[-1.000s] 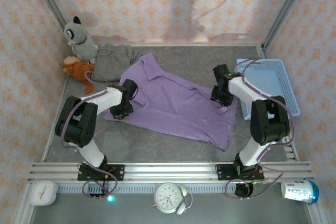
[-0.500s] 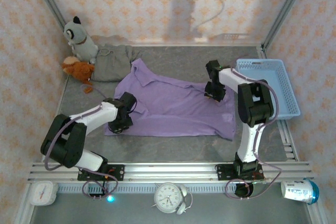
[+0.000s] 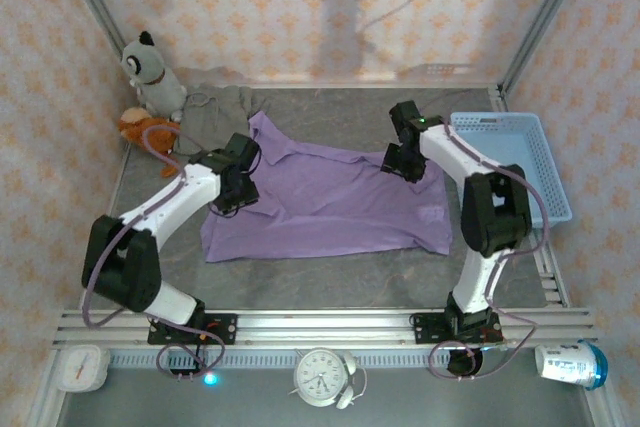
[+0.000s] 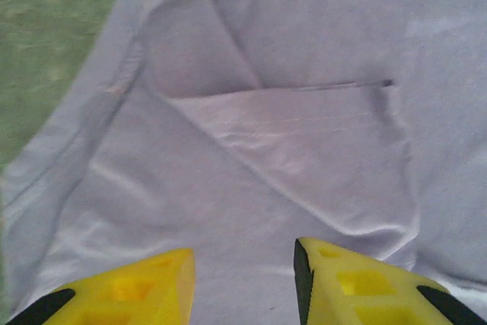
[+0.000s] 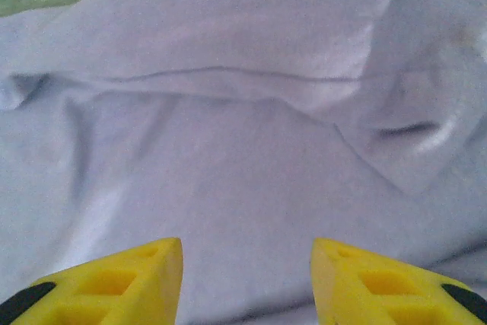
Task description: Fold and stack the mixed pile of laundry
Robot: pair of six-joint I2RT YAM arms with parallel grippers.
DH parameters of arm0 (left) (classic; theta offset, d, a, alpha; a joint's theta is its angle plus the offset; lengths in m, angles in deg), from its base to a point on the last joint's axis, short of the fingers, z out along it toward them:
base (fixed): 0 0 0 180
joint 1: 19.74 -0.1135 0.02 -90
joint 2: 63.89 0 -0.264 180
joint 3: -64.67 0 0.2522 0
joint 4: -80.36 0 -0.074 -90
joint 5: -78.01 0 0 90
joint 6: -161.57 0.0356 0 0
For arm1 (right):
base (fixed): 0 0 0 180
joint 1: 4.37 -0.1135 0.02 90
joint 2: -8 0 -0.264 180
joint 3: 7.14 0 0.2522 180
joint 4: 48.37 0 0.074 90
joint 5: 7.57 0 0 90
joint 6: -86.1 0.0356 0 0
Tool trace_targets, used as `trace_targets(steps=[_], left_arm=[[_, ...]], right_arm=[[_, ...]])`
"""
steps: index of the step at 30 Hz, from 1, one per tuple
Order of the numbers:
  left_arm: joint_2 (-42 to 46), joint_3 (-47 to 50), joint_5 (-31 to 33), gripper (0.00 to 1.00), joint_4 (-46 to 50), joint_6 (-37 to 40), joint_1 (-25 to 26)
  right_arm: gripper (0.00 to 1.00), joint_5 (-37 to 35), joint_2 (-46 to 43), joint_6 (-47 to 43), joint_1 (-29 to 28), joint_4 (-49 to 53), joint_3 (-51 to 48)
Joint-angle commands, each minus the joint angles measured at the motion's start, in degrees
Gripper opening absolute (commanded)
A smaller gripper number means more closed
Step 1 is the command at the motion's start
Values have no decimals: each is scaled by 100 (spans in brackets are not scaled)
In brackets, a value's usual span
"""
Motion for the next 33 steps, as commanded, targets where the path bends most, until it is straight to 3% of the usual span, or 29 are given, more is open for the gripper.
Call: trace_targets(steps=[1,10,19,26,33], left_arm=[[-439,-132,-199,39,-91,107,155],[-1176,-254,-364,41,-484,-196,607],[-1580,-445,-47,32,-778,-279,623],[-1849,-658,91,31,-881,-243,616],[-1780,-843,423,11,-714,-113,592]], right_arm=[[48,-17,-412,59,28,244,-322],[49,-170,-718,138,37,288,-644],[49,-288,-904,83,80,372,-727],[48,-315,-1005,77,98,438,-751],[48,-376,-1173,61,116,509,-834]])
